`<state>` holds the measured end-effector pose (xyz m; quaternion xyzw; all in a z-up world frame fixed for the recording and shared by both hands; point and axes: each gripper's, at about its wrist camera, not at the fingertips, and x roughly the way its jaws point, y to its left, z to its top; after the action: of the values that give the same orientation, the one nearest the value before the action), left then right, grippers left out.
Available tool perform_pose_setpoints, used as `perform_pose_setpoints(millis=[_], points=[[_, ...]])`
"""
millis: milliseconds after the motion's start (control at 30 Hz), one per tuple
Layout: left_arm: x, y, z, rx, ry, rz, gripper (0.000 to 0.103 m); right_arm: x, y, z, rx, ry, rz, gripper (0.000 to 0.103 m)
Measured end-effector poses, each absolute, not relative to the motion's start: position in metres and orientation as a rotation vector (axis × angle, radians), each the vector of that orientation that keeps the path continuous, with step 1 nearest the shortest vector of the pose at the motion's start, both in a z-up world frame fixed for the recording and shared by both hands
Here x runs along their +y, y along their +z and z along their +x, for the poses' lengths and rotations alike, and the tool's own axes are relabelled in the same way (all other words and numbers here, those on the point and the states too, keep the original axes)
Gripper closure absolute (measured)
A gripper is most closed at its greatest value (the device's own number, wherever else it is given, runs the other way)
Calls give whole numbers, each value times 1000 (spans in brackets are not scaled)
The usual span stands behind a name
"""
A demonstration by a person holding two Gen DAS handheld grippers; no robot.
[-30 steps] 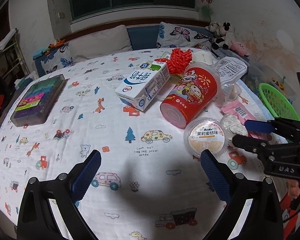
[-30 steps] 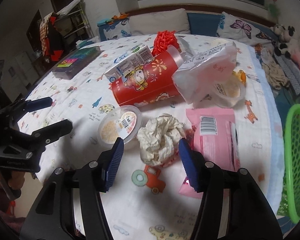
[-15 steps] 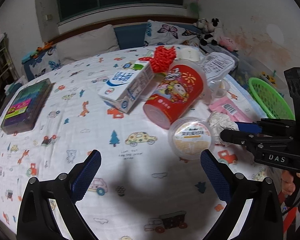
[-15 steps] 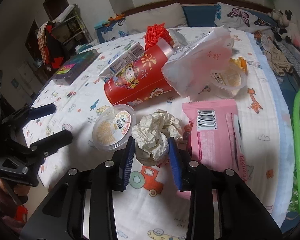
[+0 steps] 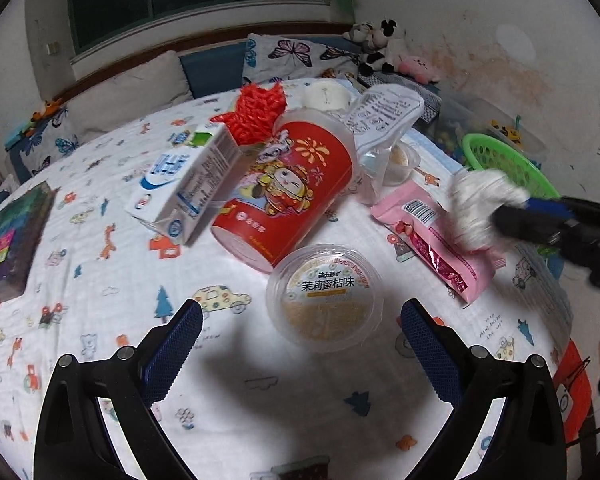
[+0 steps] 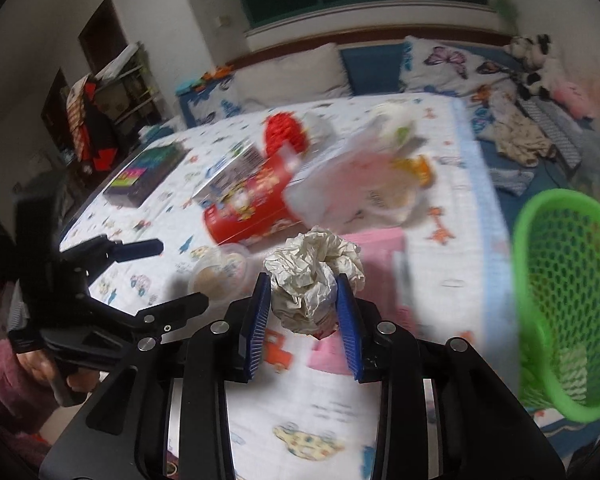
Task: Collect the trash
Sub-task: 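Carry the tissue into the green basket with the right tool while the left tool grasps the yogurt cup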
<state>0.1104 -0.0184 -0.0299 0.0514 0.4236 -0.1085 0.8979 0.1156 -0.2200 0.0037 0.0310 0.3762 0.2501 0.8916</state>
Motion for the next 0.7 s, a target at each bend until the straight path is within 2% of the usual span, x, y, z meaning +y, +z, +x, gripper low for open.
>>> perform_pose_setpoints(millis=[233,300,433,500,700], points=[[-26,-40,122,894,-240,114,11,-262,7,113,759,392,87,69],[-29,-43,125,903,-244,124,20,-272,5,112,753,342,69,69],[-30,-52,129,929,-250,120,27,-299,0,116,758,269,96,69],[-30,-53,130,928,-257,119,36,-308,-3,117,758,241,102,69],[-32,-52,126,908,-259,136,38,-338,-11,124,766,167,124,69]])
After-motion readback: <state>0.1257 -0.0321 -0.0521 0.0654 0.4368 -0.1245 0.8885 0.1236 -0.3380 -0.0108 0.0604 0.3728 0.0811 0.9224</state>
